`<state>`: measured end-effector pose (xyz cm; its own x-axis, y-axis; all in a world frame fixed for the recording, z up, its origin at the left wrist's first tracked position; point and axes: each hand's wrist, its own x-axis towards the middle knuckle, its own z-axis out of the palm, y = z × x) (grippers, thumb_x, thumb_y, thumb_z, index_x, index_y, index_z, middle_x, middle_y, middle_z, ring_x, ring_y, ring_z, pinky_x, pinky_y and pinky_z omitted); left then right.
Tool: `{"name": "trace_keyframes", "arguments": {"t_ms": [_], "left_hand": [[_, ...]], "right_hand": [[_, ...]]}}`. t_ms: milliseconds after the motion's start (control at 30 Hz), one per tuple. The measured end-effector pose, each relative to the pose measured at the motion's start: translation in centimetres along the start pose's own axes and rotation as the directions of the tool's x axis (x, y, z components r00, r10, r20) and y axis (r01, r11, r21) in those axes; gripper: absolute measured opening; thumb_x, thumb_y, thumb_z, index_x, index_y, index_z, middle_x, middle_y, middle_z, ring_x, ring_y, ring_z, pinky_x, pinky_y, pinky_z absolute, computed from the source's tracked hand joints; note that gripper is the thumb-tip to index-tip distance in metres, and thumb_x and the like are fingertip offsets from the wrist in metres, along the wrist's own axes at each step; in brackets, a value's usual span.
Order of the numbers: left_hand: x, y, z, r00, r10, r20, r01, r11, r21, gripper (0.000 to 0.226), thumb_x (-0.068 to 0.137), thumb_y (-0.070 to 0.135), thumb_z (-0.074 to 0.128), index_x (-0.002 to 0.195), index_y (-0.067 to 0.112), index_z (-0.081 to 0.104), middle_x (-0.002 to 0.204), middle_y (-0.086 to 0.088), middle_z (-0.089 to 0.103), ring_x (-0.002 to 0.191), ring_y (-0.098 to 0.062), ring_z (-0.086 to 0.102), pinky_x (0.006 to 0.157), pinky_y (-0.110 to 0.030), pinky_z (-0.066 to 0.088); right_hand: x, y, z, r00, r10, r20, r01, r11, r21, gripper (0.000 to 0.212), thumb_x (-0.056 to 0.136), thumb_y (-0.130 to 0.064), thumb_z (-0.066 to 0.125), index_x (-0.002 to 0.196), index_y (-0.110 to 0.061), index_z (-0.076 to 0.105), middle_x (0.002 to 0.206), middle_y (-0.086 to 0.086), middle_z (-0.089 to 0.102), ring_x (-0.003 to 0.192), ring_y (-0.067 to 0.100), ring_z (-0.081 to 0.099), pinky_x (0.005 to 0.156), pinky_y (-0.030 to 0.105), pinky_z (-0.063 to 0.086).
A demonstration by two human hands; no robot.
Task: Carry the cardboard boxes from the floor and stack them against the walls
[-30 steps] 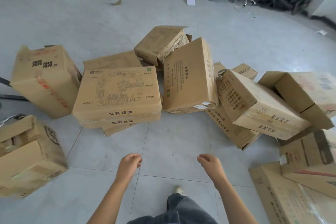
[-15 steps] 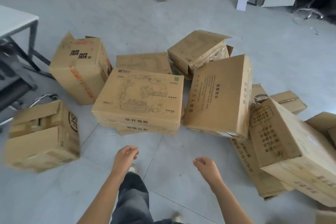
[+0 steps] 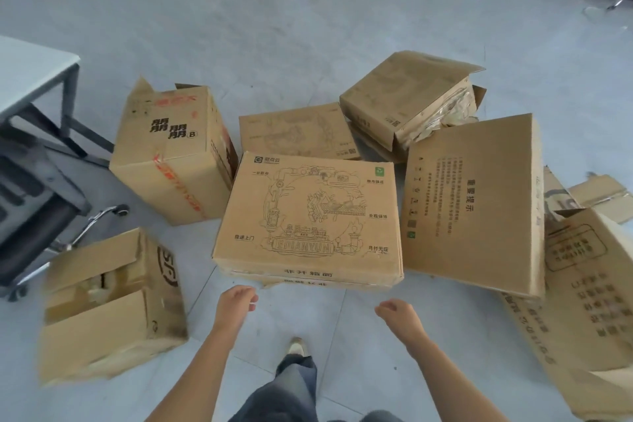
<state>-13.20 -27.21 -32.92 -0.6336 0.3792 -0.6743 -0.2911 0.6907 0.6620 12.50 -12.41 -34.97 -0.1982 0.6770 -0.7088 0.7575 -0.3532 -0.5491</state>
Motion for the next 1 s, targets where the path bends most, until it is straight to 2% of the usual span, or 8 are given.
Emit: {"name": "trace_keyframes", "arguments": {"t_ms": [133,333,500,533,633,800,867,1000], "left_hand": [[4.4,2.8,-1.9,0.999,-0.04,0.015,0.039,0.997,0.07,0.02,0.089,0.006,0.05,0.07,0.011,0.051,0.086,-0.011,0.059,0.08,-0.025,0.055,0.074,-0.03,0.037],[8.8,4.2,-2.4,0.999,-0.051,0.017,0.049,0.993,0.106,0.011,0.069,0.02,0.052,0.07,0.01,0.051,0.082,-0.012,0.059,0.076,-0.023,0.049,0.063,-0.028,0.032],[11.2,3.8,-0.8,0.998,-0.056,0.011,0.053,0.985,0.164,0.008,0.07,0.019,0.048,0.069,0.013,0.044,0.076,-0.008,0.046,0.077,-0.019,0.041,0.061,-0.028,0.026],[11.7,3.4,-0.5,0.998,-0.064,0.007,0.062,0.983,0.172,0.006,0.079,0.014,0.049,0.074,0.011,0.047,0.078,-0.008,0.046,0.079,-0.02,0.042,0.064,-0.029,0.028],[14.2,2.1,0.3,0.997,-0.078,-0.016,0.079,0.979,0.19,0.016,0.09,0.005,0.051,0.105,0.005,0.057,0.099,-0.009,0.055,0.091,-0.023,0.049,0.074,-0.028,0.035],[19.7,1.1,1.1,0.985,-0.1,-0.137,0.121,0.981,0.153,0.043,0.092,0.004,0.051,0.134,-0.001,0.044,0.136,-0.019,0.048,0.122,-0.034,0.047,0.095,-0.038,0.039],[22.4,0.5,1.5,0.984,-0.076,-0.159,0.1,0.984,0.146,0.044,0.092,0.004,0.05,0.135,-0.001,0.042,0.139,-0.019,0.046,0.127,-0.033,0.043,0.105,-0.041,0.035],[26.7,-0.6,2.4,0.975,-0.024,-0.221,0.073,0.973,0.218,0.047,0.09,0.004,0.053,0.136,0.003,0.044,0.14,-0.017,0.046,0.127,-0.032,0.044,0.103,-0.04,0.034]], "right_hand": [[2.6,-3.2,1.0,0.999,0.045,-0.019,-0.045,0.999,-0.011,0.022,0.088,-0.018,0.057,0.106,-0.007,0.06,0.1,0.007,0.056,0.094,0.021,0.052,0.082,0.028,0.04],[6.1,-4.0,0.3,0.991,0.123,-0.062,-0.124,0.992,-0.025,0.032,0.088,-0.017,0.059,0.116,-0.002,0.059,0.113,0.011,0.058,0.107,0.027,0.054,0.079,0.024,0.034],[10.0,-3.3,-0.8,0.973,0.218,-0.08,-0.221,0.974,-0.041,0.009,0.085,-0.008,0.057,0.085,-0.001,0.061,0.094,0.015,0.055,0.087,0.025,0.05,0.075,0.029,0.036],[10.7,-3.2,-0.9,0.972,0.224,-0.077,-0.228,0.973,-0.048,0.01,0.085,-0.008,0.058,0.091,-0.002,0.061,0.102,0.017,0.057,0.093,0.028,0.053,0.079,0.03,0.038],[13.1,-2.7,-0.8,0.968,0.234,-0.091,-0.236,0.972,-0.005,0.048,0.085,-0.009,0.061,0.13,-0.001,0.047,0.129,0.018,0.052,0.116,0.032,0.051,0.089,0.031,0.039],[17.6,-1.2,-0.9,0.955,0.27,-0.12,-0.271,0.963,0.006,0.061,0.083,-0.008,0.064,0.138,-0.001,0.037,0.132,0.022,0.049,0.106,0.032,0.052,0.081,0.031,0.04],[20.1,-0.3,-0.8,0.948,0.279,-0.154,-0.284,0.959,-0.006,0.066,0.081,-0.012,0.066,0.139,-0.004,0.036,0.133,0.022,0.046,0.113,0.034,0.048,0.092,0.037,0.042],[24.5,0.5,-0.3,0.934,0.281,-0.222,-0.307,0.947,-0.093,0.071,0.079,-0.018,0.066,0.142,-0.012,0.033,0.13,0.023,0.041,0.123,0.037,0.036,0.103,0.041,0.036]]}}
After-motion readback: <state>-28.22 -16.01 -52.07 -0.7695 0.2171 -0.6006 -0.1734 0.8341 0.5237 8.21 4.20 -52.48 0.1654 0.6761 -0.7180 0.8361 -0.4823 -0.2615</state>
